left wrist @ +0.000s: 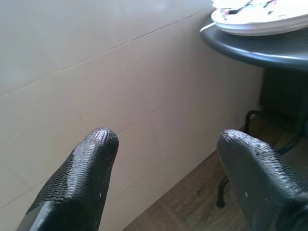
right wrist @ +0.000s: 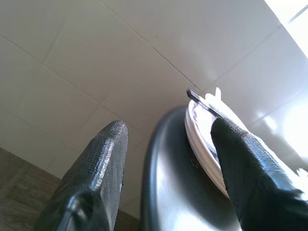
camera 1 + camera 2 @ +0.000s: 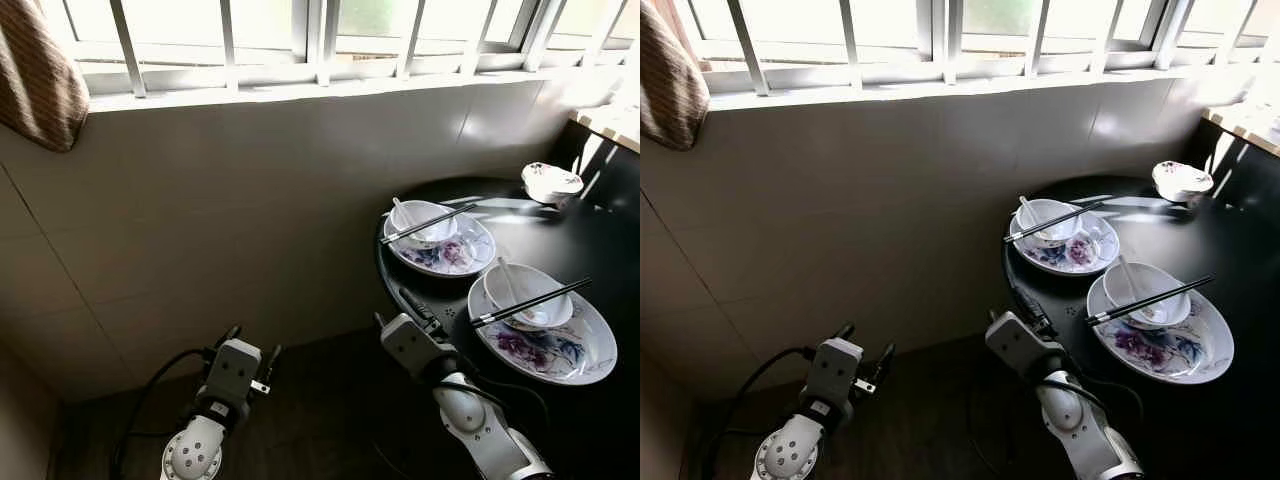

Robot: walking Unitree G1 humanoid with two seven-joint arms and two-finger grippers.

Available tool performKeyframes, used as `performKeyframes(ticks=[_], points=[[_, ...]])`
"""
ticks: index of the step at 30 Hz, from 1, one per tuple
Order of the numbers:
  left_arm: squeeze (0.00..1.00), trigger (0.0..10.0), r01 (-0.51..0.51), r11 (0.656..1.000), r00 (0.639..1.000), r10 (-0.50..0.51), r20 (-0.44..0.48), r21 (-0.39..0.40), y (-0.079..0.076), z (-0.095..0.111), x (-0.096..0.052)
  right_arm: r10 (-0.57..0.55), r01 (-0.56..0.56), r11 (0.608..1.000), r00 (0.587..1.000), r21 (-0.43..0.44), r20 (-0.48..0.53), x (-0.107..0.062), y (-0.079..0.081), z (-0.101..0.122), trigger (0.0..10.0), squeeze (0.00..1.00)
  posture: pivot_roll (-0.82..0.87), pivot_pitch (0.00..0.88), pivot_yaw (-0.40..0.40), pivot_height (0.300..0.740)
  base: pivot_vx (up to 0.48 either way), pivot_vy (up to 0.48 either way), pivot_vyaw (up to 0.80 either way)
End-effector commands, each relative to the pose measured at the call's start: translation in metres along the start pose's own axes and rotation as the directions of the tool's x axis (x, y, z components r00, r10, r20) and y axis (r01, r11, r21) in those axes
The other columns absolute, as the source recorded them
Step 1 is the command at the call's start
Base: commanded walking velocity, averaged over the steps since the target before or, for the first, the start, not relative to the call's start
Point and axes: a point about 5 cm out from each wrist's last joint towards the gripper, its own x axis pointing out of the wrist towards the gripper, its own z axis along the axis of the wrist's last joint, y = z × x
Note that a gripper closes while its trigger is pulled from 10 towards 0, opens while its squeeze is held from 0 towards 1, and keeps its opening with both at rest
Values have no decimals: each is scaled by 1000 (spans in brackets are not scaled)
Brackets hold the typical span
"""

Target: Kitchen organization

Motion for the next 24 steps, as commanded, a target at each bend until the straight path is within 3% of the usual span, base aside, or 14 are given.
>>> performKeyframes(ticks=[1,5,14,24], points=[[0,10000,7,1000,1000,-7,0,2,0,1,1,3,-3,1000,1000,-13,-8,0,-2,-1,10000,0,19,0,-41,740,0,0,-800],[0,10000,10,1000,1000,-10,-4,3,-1,0,2,-2,-1,997,999,-83,-38,0,-5,-5,10000,0,18,0,-41,740,0,0,-800],[0,10000,14,1000,1000,-14,-10,0,-2,-1,2,50,-54,993,998,-105,-39,-3,-3,-8,10000,0,15,0,-39,740,0,0,0],[0,10000,20,1000,1000,-20,-14,-6,-2,-2,3,9,-52,963,987,-266,-158,-11,-14,-26,10000,0,7,0,-37,740,0,0,0]])
